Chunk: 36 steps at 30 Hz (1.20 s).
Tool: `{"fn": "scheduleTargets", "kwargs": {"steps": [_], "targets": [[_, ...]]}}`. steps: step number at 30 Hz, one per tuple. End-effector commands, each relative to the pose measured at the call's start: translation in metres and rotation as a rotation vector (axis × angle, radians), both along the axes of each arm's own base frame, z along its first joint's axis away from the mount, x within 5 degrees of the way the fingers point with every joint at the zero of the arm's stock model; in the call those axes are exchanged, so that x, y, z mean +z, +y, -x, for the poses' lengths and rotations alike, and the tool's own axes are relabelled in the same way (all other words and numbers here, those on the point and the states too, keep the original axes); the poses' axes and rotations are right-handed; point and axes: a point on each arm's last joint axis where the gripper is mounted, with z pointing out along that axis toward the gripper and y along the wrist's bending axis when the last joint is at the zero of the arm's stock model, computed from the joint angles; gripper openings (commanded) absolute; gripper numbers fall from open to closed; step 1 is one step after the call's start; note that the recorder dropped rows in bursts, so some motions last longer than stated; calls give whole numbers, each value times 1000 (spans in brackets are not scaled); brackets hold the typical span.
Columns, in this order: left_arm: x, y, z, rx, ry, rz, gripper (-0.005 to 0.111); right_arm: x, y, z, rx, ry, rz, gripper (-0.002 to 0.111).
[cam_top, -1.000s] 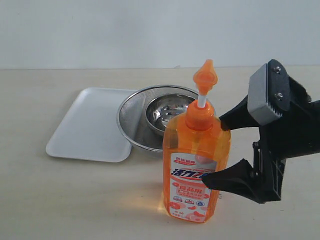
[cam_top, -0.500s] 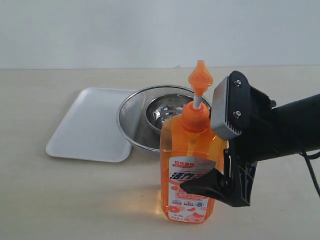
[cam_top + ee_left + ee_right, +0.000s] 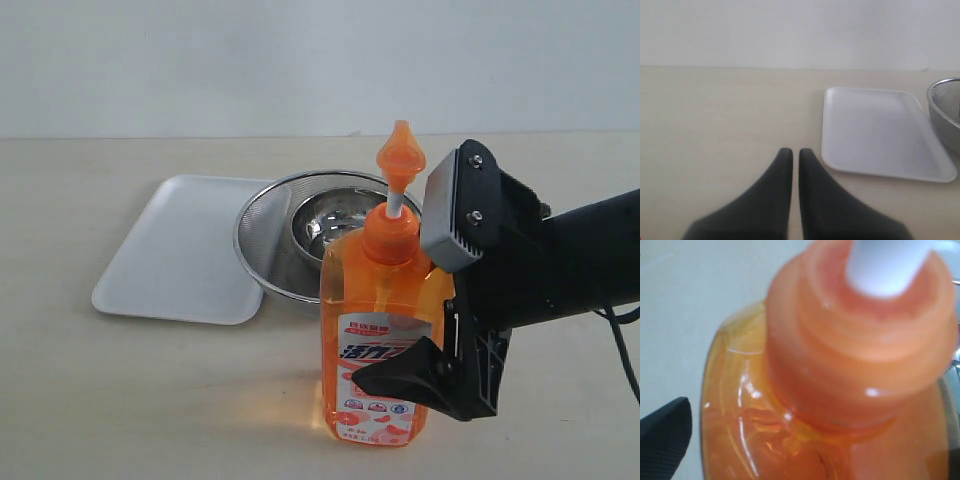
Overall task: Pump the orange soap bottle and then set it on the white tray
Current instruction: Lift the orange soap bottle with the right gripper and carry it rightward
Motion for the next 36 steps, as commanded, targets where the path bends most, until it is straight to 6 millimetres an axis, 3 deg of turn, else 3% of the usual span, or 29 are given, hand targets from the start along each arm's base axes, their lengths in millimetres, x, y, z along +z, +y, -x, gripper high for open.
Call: {"fn": "scheduleTargets", "kwargs": {"steps": [1, 16, 18, 19, 20, 21, 22, 24, 36], "targets": [[-1, 0, 0, 2, 3, 6, 5, 2, 2, 0, 4, 6, -14, 104], [-1, 0, 0, 2, 3, 6, 5, 3, 1, -3, -55, 25, -26, 100], [-1, 0, 0, 2, 3, 6, 5, 3, 1, -3, -64, 36, -29, 84], [-1, 0, 0, 2, 3, 6, 5, 3, 1, -3, -62, 37, -30, 71], [-1, 0, 0, 2, 3, 6, 5, 3, 2, -2, -54, 42, -35, 49], [-1, 0, 0, 2, 3, 6, 5, 3, 2, -2, -55, 43, -35, 37], [-1, 0, 0, 2, 3, 6, 5, 3, 2, -2, -55, 43, -35, 18], [-1, 0, 0, 2, 3, 6, 5, 3, 1, -2, -61, 48, -36, 0], [-1, 0, 0, 2, 3, 6, 5, 3, 1, -4, -85, 52, -33, 0]]}}
